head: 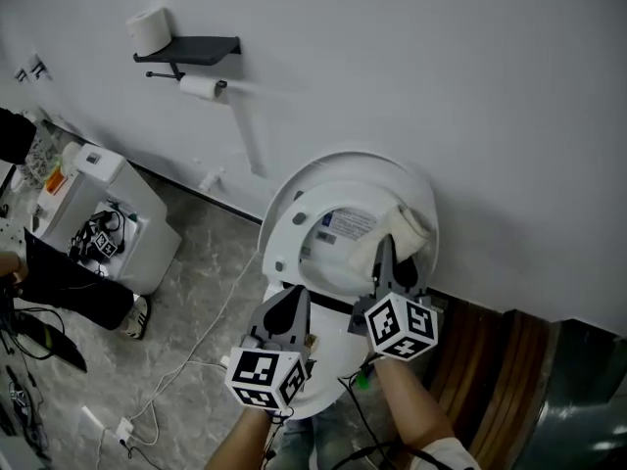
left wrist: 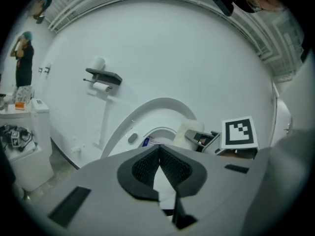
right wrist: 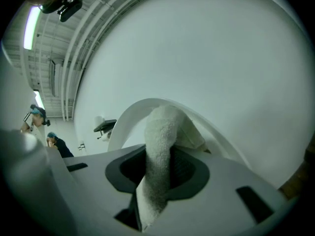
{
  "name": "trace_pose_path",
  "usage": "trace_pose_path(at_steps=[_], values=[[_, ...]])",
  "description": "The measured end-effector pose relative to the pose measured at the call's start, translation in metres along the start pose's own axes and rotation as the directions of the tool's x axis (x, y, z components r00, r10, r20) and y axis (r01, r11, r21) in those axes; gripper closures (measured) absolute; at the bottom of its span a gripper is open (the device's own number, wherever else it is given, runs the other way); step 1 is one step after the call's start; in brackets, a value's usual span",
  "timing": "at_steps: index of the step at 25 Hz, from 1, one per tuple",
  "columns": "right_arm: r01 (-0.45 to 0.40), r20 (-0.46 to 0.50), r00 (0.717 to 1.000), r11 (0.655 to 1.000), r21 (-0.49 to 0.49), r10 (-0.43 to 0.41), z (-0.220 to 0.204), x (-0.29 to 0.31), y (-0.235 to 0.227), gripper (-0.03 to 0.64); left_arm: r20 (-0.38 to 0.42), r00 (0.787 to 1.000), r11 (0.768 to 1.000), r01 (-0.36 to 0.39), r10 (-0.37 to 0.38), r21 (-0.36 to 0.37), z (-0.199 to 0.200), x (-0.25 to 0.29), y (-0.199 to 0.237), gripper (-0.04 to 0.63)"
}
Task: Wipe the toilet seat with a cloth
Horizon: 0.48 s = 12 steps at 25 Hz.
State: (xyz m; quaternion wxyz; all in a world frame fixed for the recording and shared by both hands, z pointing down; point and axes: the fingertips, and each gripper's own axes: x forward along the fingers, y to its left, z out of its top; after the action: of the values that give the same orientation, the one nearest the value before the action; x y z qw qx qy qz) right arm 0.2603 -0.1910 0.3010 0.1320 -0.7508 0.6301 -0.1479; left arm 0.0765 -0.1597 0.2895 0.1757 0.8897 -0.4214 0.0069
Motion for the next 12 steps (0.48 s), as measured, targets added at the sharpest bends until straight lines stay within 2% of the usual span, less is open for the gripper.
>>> trace_pose_path(at_steps=[3,7,10,12], values=[[-0.068,-0.014,0.998,0.996,-0.052,0.068,0.008,-0.010,0.010,0.517,-0.004,1.000,0.997,0.022,-0.022,0.069,0.010,0.012,-0.001,0.584],[-0.142,-0.060,0.989,0.985,-0.099,0.136,0.014,-0.036,0.017,0.517,-0.021,0.999,0.991,0.051,-0.049,0.124,0.022,0.024,-0.003,0.583],[-0.176,-0.116,0.980,0.977,-0.120,0.163,0.011,-0.067,0.015,0.517,-0.069,0.996,0.984,0.061,-0.050,0.169,0.026,0.038,-0.006,0.581],[-0.170,-0.143,0.978,0.980,-0.104,0.154,0.010,-0.083,0.012,0.517,-0.128,0.990,0.986,0.073,-0.053,0.153,0.026,0.050,-0.006,0.572]])
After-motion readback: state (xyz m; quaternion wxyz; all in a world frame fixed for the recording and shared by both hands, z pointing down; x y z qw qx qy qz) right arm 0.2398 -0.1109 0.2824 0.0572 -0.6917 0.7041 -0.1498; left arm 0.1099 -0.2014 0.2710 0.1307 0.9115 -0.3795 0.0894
